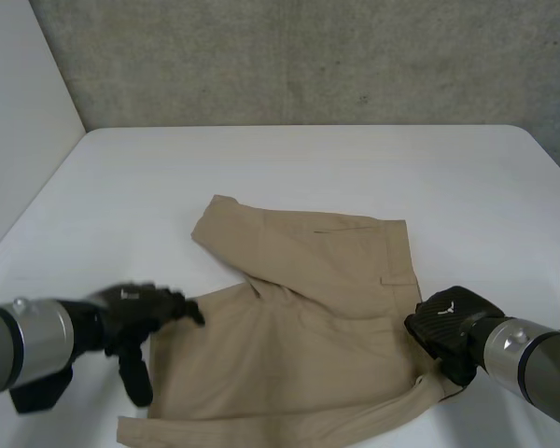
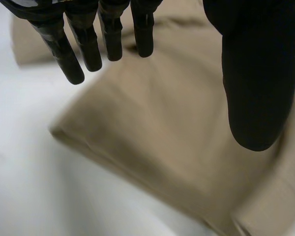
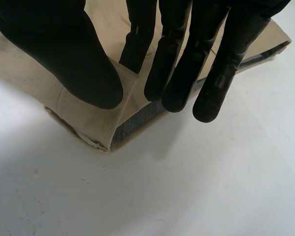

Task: Fold the shorts.

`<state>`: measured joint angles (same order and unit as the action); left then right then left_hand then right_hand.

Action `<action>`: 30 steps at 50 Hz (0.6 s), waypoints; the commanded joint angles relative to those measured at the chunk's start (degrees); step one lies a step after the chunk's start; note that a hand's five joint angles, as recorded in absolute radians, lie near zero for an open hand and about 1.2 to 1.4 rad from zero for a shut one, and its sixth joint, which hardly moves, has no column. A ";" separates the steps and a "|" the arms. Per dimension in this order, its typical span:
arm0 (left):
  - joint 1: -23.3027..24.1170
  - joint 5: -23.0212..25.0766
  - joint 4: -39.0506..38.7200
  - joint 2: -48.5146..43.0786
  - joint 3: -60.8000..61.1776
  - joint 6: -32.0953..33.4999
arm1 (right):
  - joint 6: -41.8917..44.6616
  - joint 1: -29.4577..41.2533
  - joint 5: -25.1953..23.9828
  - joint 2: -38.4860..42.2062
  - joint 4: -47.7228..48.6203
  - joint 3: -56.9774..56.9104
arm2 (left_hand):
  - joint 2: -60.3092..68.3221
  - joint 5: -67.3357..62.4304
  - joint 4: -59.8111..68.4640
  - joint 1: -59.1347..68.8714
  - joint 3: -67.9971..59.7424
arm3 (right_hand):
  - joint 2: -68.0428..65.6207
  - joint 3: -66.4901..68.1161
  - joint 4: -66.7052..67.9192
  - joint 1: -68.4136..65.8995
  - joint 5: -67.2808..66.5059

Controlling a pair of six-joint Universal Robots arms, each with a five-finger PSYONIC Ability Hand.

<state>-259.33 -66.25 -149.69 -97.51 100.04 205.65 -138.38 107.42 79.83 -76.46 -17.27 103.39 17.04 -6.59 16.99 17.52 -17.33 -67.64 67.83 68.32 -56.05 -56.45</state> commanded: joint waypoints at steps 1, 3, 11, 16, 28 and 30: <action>1.63 1.04 -9.71 -2.66 -8.62 -5.16 | -1.54 0.24 -0.02 -0.36 2.33 1.11 | -0.95 0.50 -0.89 -1.42 1.23 | -12.36 12.17 11.68 -23.95 -13.55; 2.60 0.95 -12.28 -5.92 -11.17 -6.66 | -1.80 0.51 -0.02 -0.27 2.50 1.29 | -0.94 0.49 -0.89 -1.42 1.22 | -12.36 12.17 11.68 -23.95 -13.55; 7.70 -0.63 -16.86 -24.29 -28.22 -11.15 | -2.59 1.56 -0.02 -0.10 3.73 1.55 | 3.42 -3.87 3.48 2.94 -3.14 | -12.36 12.17 11.68 -23.95 -13.55; 9.19 -3.62 -17.56 -33.96 -37.54 -10.98 | -2.59 1.65 -0.02 0.08 4.26 1.73 | 5.11 -5.56 5.17 4.64 -4.83 | -12.36 12.17 11.68 -23.95 -13.55; 9.55 -7.04 -27.31 -43.38 -44.41 -10.71 | -2.59 1.65 -0.02 0.34 5.14 2.25 | 54.42 -54.87 54.48 53.95 -54.14 | -12.36 12.17 11.68 -23.95 -13.55; 9.46 -8.10 -28.54 -43.12 -44.06 -10.89 | -2.59 1.65 -0.02 0.34 5.14 2.25 | 62.11 -62.56 62.16 61.63 -61.82 | -12.36 12.17 11.68 -23.95 -13.55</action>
<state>-249.35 -72.47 -173.17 -140.47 55.41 194.97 -140.98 109.12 79.79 -76.13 -12.31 105.52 40.34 -30.14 40.49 42.86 -40.31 -67.64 67.83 68.32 -56.05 -56.45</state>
